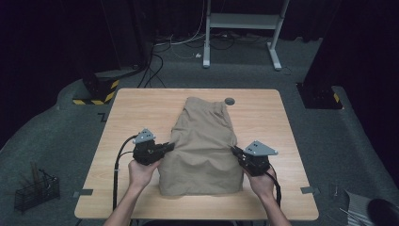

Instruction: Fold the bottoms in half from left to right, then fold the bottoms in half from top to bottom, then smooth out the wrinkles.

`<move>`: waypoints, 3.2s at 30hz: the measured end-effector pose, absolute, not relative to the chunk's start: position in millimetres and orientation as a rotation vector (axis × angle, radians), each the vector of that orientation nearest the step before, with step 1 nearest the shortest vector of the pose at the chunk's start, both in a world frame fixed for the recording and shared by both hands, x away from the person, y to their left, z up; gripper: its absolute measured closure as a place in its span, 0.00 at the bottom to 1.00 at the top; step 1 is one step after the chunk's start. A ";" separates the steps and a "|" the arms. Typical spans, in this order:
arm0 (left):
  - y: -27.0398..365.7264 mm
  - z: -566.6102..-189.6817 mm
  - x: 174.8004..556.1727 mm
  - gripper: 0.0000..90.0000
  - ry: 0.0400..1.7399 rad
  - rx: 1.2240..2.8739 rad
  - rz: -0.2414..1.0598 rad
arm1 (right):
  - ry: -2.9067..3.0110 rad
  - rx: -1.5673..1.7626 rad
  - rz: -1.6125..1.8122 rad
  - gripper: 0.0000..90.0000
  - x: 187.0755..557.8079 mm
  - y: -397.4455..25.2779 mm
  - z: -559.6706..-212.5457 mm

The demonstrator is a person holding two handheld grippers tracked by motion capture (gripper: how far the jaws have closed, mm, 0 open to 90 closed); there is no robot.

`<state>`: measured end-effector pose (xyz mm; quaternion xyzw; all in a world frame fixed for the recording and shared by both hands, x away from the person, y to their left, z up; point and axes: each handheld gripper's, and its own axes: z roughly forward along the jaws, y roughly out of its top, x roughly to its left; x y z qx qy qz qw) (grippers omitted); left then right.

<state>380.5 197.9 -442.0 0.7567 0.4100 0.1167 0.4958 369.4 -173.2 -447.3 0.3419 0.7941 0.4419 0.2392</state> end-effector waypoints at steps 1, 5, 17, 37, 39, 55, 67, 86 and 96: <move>197.9 -440.4 379.5 0.95 0.987 1.838 0.289 | 2.177 0.937 1.207 0.97 368.9 -173.4 -446.2; 198.9 -437.4 377.7 0.95 0.977 1.832 0.288 | 2.166 0.911 1.203 0.97 364.5 -172.8 -442.1; 198.4 -434.0 376.1 0.95 0.960 1.847 0.297 | 2.167 0.894 1.219 0.97 362.2 -175.1 -440.1; 203.3 -425.3 367.1 0.95 0.941 1.841 0.284 | 2.165 0.851 1.251 0.97 349.1 -176.1 -431.7; 203.5 -424.6 365.8 0.95 0.942 1.837 0.282 | 2.165 0.844 1.252 0.97 347.4 -176.3 -430.9; 203.4 -421.4 360.6 0.95 0.927 1.861 0.297 | 2.169 0.826 1.248 0.97 342.5 -176.2 -429.0; 205.2 -409.8 346.6 0.95 0.891 1.857 0.309 | 2.148 0.771 1.269 0.97 327.4 -178.2 -417.9; 206.0 -397.7 325.2 0.95 0.845 1.851 0.322 | 2.138 0.731 1.289 0.97 309.3 -181.5 -410.7; 208.7 -387.4 325.9 0.95 0.835 1.810 0.324 | 2.106 0.707 1.337 0.97 304.3 -181.9 -397.2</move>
